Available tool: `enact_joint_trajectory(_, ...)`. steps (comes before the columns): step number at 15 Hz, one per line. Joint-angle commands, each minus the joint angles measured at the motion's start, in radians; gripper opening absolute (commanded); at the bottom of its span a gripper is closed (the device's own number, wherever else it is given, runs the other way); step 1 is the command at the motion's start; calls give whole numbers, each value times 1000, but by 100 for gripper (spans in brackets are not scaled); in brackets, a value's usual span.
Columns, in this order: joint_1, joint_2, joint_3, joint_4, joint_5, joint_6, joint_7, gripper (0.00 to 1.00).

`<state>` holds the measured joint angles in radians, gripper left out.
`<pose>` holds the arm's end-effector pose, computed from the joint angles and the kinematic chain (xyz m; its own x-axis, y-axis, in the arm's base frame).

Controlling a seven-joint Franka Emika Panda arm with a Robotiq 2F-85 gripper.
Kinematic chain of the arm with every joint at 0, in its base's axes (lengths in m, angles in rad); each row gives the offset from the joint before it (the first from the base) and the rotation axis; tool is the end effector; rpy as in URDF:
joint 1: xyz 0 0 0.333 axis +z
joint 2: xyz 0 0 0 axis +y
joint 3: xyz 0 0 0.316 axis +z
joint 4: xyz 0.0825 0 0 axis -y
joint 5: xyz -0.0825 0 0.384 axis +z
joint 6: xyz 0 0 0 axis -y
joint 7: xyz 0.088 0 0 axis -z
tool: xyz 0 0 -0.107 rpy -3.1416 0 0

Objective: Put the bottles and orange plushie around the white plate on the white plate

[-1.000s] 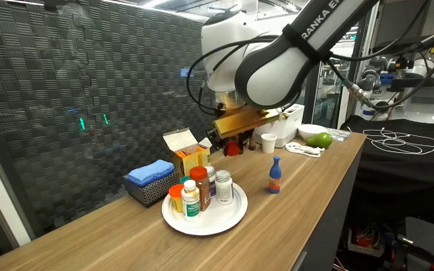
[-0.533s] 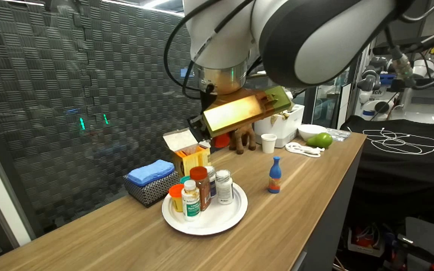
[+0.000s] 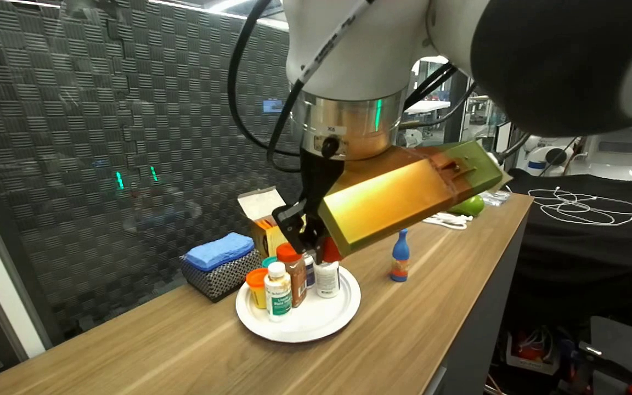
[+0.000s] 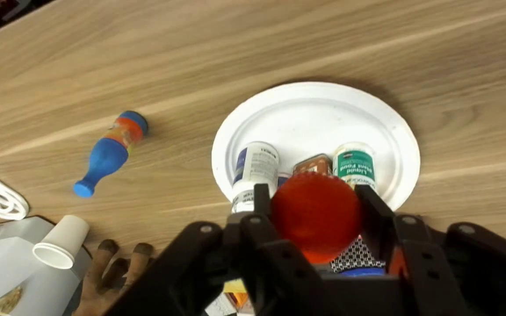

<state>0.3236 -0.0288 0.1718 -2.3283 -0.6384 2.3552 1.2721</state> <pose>0.4528 0.2356 0.3570 0.8733 -0.2574 0.4136 -0.3557 -0.9170 0.1803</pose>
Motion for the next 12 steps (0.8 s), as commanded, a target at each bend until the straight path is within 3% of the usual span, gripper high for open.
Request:
enact_joint_trajectory(1,-45,1,20,-30,56,44,-98,26)
enact_joint_trajectory(7,-83,171,-2,47,-10,95,-125,26)
enact_joint_trajectory(12,-75,309,-37,150,5,131,-217,26)
